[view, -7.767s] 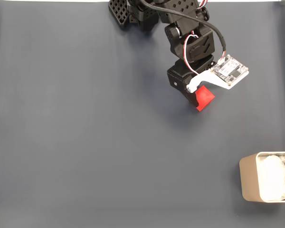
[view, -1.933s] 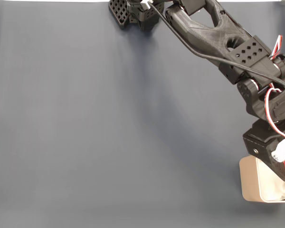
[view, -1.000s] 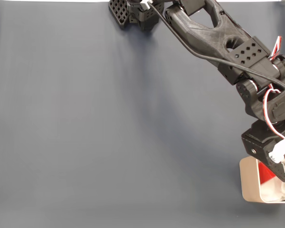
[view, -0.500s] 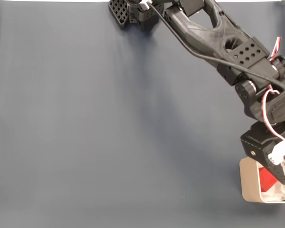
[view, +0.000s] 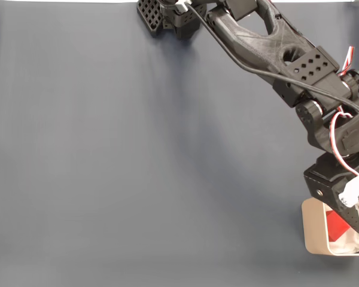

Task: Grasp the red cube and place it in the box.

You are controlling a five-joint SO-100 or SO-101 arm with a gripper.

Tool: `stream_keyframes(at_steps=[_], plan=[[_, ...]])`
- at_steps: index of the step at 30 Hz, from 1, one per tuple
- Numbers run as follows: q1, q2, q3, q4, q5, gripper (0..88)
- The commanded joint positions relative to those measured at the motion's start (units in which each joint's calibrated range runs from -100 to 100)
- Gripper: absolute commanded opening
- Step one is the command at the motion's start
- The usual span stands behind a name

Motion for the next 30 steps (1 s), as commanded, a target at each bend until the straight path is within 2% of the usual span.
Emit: stream_keyframes(at_steps=[1,6,13,20,30], plan=[[0.3,-1.3,-3.4,-1.4,0.4,47.6],[0.4,-1.4,-3.4,-1.4,0.4,43.4],[3.3,-5.4,0.2,-1.2,1.4,1.1],[12.4,-18.6,15.0,-5.0,1.7,0.0],[24.9,-47.7,48.2,-7.1,1.7,0.0]])
